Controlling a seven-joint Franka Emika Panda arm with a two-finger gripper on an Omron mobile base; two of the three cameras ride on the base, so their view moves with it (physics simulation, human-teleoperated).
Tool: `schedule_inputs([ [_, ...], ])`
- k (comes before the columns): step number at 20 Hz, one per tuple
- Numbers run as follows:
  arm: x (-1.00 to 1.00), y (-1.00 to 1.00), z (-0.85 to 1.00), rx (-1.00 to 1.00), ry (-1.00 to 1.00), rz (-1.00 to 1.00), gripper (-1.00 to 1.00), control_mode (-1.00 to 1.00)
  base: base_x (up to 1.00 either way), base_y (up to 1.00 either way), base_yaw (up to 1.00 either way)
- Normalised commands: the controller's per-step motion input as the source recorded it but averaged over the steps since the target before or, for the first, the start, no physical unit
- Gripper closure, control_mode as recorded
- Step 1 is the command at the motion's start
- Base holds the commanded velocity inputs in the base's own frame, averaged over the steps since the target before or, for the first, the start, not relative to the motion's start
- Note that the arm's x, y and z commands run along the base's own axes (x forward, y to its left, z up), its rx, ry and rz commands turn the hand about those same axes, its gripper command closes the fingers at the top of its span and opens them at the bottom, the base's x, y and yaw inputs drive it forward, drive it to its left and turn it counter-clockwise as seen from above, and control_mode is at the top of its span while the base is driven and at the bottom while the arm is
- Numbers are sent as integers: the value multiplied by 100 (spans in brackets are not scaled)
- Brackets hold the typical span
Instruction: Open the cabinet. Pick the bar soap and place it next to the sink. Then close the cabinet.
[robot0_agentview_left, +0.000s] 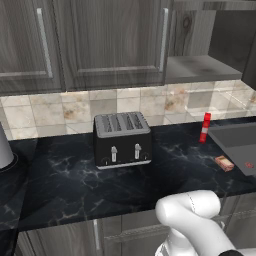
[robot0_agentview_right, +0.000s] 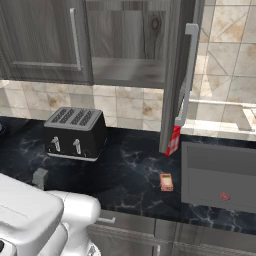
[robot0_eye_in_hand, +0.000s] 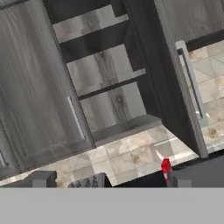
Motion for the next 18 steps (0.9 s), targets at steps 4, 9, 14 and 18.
schedule_inputs([
  [4,0,-42,0,15,-23,-11,-100,-100,0,0,0],
  [9,1,-26,-10,3,-22,-4,-100,-100,0,0,0],
  [14,27,-15,-58,0,-9,-1,-100,-100,0,0,0],
  [18,40,-13,-80,0,-10,0,-100,-100,0,0,0],
])
